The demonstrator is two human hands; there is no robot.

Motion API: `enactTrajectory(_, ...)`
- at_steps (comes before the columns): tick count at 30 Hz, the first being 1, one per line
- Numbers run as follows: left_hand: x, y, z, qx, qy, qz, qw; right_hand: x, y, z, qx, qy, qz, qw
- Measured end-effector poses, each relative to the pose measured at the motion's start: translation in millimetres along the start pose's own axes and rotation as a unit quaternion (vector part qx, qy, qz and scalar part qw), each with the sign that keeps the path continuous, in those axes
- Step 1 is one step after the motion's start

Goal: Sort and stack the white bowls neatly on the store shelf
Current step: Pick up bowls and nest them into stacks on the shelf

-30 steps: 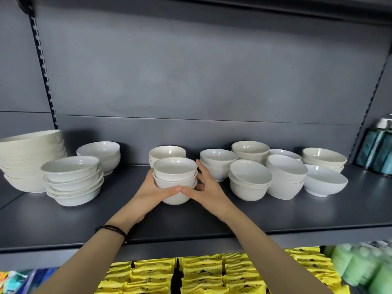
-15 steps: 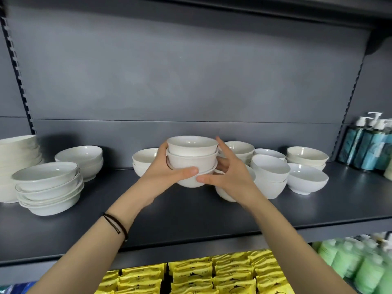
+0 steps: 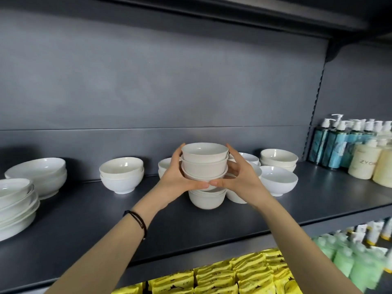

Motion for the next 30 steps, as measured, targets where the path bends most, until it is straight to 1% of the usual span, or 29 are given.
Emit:
enactTrajectory(6,4,12,8,-0.003,0.012,0.019,1.000,-4,-12,0,-0.004,-0.003,-0.009,1.000)
enactTrajectory(20,2,19,8,-0.016,0.000,0.056,0.998,0,-19,-1,-0.011,0.006,-0.007,1.000)
enactTrajectory(27,-2,22,3,-0.028,0.001,0.068,0.997,5,-30,-4,0.011,0.001,-0.009,1.000)
enactTrajectory(30,-7,21,0,-0.028,-0.010,0.070,0.997,7,-29,-3,0.016,0.005,-0.007,1.000)
Point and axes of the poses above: each hand's wrist, its own z-axis towards the middle knuckle, its own x-axis out of the palm, y = z × x, the point moved 9 cm from there along z, towards the middle knuckle, and after that the axes turned 12 degrees about -z, right-handed, at the moved point
